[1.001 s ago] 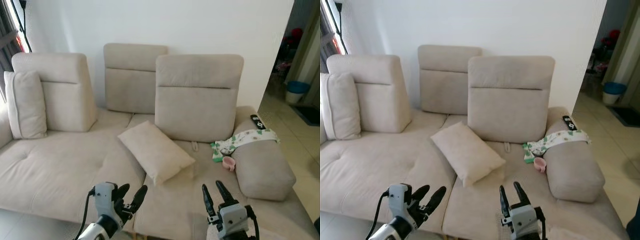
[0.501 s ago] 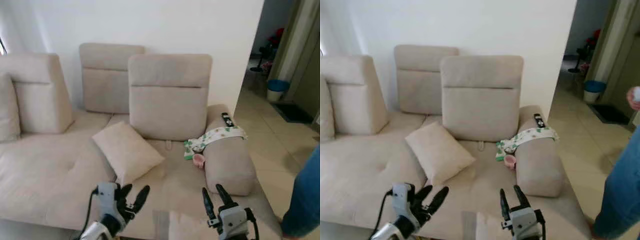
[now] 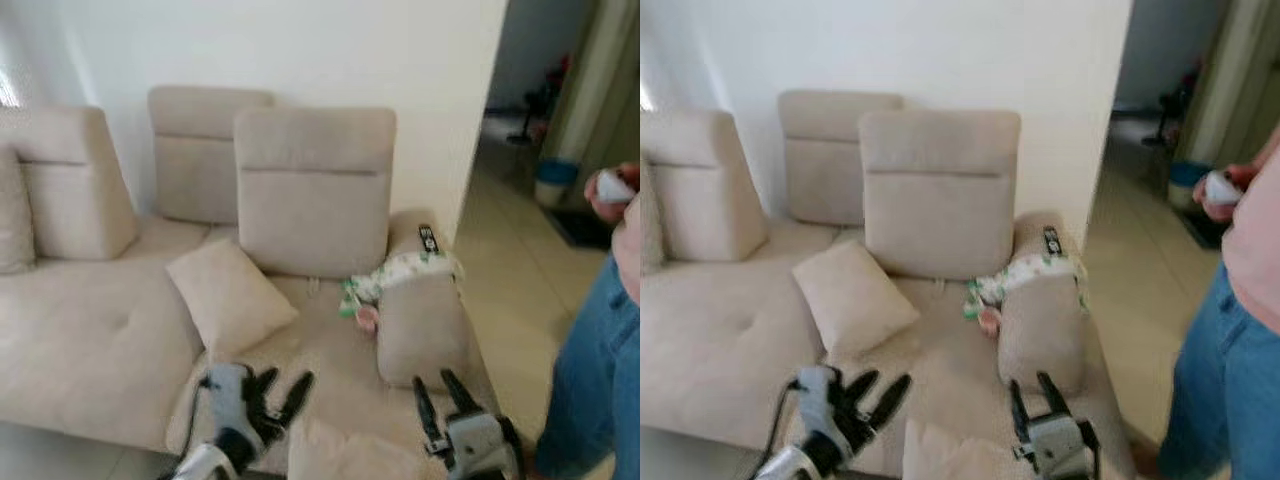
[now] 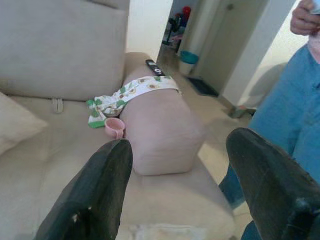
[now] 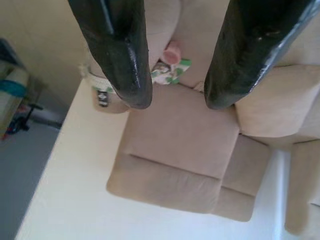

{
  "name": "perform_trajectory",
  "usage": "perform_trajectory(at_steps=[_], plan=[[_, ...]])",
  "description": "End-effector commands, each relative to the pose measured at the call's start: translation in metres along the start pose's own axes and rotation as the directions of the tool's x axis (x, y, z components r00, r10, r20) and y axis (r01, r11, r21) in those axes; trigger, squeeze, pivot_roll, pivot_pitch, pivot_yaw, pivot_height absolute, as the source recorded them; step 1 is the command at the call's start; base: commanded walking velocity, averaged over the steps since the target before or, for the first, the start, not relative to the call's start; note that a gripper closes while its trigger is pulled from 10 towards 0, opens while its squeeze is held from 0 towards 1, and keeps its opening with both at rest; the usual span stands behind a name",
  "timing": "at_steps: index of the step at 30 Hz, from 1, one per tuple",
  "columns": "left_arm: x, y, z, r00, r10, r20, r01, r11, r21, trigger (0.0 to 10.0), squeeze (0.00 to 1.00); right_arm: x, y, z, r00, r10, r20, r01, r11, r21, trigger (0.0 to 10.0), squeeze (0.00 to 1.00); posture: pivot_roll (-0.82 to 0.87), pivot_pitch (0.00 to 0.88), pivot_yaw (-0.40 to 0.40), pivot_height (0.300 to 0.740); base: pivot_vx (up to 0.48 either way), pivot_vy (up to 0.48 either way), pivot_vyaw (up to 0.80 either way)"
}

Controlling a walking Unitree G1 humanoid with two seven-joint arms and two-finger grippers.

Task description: Move the pillow to the sofa from floor

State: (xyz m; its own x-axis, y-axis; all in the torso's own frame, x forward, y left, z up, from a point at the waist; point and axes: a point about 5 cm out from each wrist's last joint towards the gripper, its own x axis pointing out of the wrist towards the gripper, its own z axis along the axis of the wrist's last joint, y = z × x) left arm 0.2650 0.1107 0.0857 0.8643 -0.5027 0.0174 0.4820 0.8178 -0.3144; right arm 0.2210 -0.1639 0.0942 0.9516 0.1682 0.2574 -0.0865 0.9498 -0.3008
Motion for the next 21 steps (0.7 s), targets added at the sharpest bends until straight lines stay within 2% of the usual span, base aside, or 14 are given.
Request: perform_trajectory(at_steps=[1,8,10,12,13,21], plan=[[-0.004,0.006,-0.002,1.000,0.023,-0.016,-0.022,1.000,0.022,10.0,0.00,0.001,0.005,0.001,1.000,0.011,0.001,-0.011,1.000,0.017,10.0,0.00,0.05,0.000,0.043,0.740,0.000,0.000,0.00],[-0.005,0.006,-0.003,0.999,0.017,-0.031,-0.016,0.999,0.029,10.0,0.00,-0.003,0.009,-0.004,0.999,0.041,-0.027,-0.040,0.999,0.030,10.0,0.00,0.05,0.000,0.043,0.740,0.000,0.000,0.00],[-0.007,0.008,-0.009,0.997,0.013,-0.082,-0.008,0.997,0.071,10.0,0.00,-0.009,0.018,-0.014,0.989,0.118,-0.090,-0.112,0.991,0.069,10.0,0.00,0.05,0.000,0.043,0.740,0.000,0.000,0.00],[-0.008,0.010,-0.011,0.995,0.013,-0.097,-0.004,0.995,0.100,10.0,0.00,-0.012,0.018,-0.017,0.986,0.129,-0.107,-0.122,0.990,0.072,10.0,0.00,0.06,0.000,0.045,0.740,0.000,0.000,0.00],[-0.010,0.013,-0.011,0.995,0.019,-0.101,-0.006,0.991,0.132,10.0,0.00,-0.014,0.017,-0.018,0.987,0.120,-0.106,-0.114,0.992,0.062,10.0,0.00,0.05,0.000,0.048,0.740,0.000,0.000,0.00],[-0.012,0.016,-0.009,0.995,0.026,-0.093,-0.012,0.989,0.149,10.0,0.00,-0.013,0.016,-0.014,0.992,0.094,-0.085,-0.088,0.994,0.063,10.0,0.00,0.05,0.000,0.053,0.740,0.000,0.000,0.00]])
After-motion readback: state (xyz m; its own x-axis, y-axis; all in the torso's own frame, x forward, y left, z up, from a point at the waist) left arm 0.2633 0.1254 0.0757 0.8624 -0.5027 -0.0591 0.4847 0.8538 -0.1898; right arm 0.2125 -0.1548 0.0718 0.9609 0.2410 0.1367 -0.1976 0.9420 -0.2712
